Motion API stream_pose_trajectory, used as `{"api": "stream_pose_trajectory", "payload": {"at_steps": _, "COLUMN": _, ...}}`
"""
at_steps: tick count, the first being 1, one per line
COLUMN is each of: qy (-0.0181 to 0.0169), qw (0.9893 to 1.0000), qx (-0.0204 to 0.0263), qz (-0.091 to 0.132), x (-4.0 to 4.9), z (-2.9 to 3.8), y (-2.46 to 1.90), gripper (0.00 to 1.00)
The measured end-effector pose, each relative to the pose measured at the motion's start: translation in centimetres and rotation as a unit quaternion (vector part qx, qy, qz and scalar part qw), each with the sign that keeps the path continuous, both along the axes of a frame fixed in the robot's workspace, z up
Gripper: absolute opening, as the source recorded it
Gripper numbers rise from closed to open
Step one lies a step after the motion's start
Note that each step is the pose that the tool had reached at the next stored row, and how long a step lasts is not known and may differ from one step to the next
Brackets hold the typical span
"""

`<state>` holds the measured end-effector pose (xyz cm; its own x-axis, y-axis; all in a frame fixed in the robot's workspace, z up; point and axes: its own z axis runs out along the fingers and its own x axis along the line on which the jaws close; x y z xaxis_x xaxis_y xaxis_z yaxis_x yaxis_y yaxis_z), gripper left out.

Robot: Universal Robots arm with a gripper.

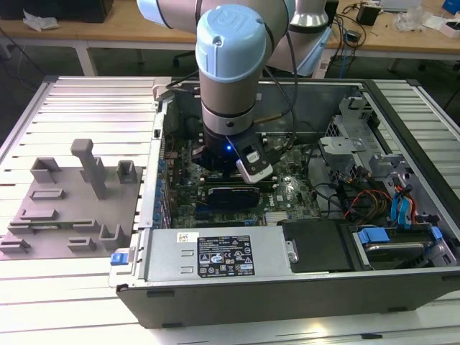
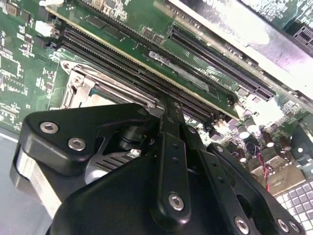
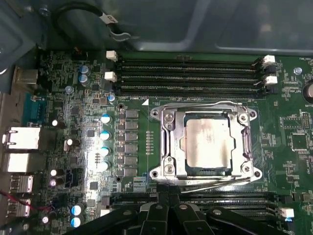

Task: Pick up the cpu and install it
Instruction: 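Install the second cpu locking lever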

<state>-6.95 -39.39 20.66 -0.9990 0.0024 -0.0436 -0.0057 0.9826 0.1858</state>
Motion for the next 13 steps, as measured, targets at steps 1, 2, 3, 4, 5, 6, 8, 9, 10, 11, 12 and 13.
{"api": "stream_pose_trajectory", "payload": {"at_steps": 1, "qy": -0.0002, "qw": 1.0, "qx": 0.0034, "qz": 0.0, "x": 0.0, "z": -0.02, "y": -0.01, "gripper": 0.11}}
{"api": "stream_pose_trajectory", "payload": {"at_steps": 2, "qy": -0.0005, "qw": 1.0, "qx": 0.0062, "qz": 0.0, "x": 0.0, "z": -0.04, "y": 0.0, "gripper": 0.11}}
{"api": "stream_pose_trajectory", "payload": {"at_steps": 3, "qy": -0.0008, "qw": 1.0, "qx": 0.0079, "qz": 0.0, "x": -0.02, "z": -0.05, "y": 0.0, "gripper": 0.11}}
{"api": "stream_pose_trajectory", "payload": {"at_steps": 4, "qy": -0.0011, "qw": 1.0, "qx": 0.009, "qz": 0.0, "x": -0.03, "z": -0.07, "y": 0.0, "gripper": 0.11}}
{"api": "stream_pose_trajectory", "payload": {"at_steps": 5, "qy": -0.0015, "qw": 0.9999, "qx": 0.0103, "qz": 0.0, "x": -0.05, "z": -0.09, "y": 0.0, "gripper": 0.11}}
{"api": "stream_pose_trajectory", "payload": {"at_steps": 6, "qy": -0.0019, "qw": 0.9999, "qx": 0.0115, "qz": 0.0, "x": -0.07, "z": -0.1, "y": 0.0, "gripper": 0.11}}
{"api": "stream_pose_trajectory", "payload": {"at_steps": 8, "qy": -0.0025, "qw": 0.9999, "qx": 0.0139, "qz": 0.0, "x": -0.11, "z": -0.17, "y": 0.0, "gripper": 0.11}}
{"api": "stream_pose_trajectory", "payload": {"at_steps": 9, "qy": -0.0028, "qw": 0.9999, "qx": 0.016, "qz": 0.0, "x": -0.12, "z": -0.23, "y": 0.0, "gripper": 0.11}}
{"api": "stream_pose_trajectory", "payload": {"at_steps": 10, "qy": -0.0033, "qw": 0.9998, "qx": 0.0174, "qz": 0.0, "x": -0.2, "z": -0.28, "y": 0.0, "gripper": 0.11}}
{"api": "stream_pose_trajectory", "payload": {"at_steps": 11, "qy": -0.0042, "qw": 0.9998, "qx": 0.0183, "qz": 0.0, "x": -0.3, "z": -0.31, "y": 0.0, "gripper": 0.11}}
{"api": "stream_pose_trajectory", "payload": {"at_steps": 12, "qy": -0.0056, "qw": 0.9998, "qx": 0.0199, "qz": 0.0, "x": -0.46, "z": -0.35, "y": 0.0, "gripper": 0.11}}
{"api": "stream_pose_trajectory", "payload": {"at_steps": 13, "qy": -0.007, "qw": 0.9997, "qx": 0.0218, "qz": 0.0, "x": -0.59, "z": -0.37, "y": 0.0, "gripper": 0.11}}
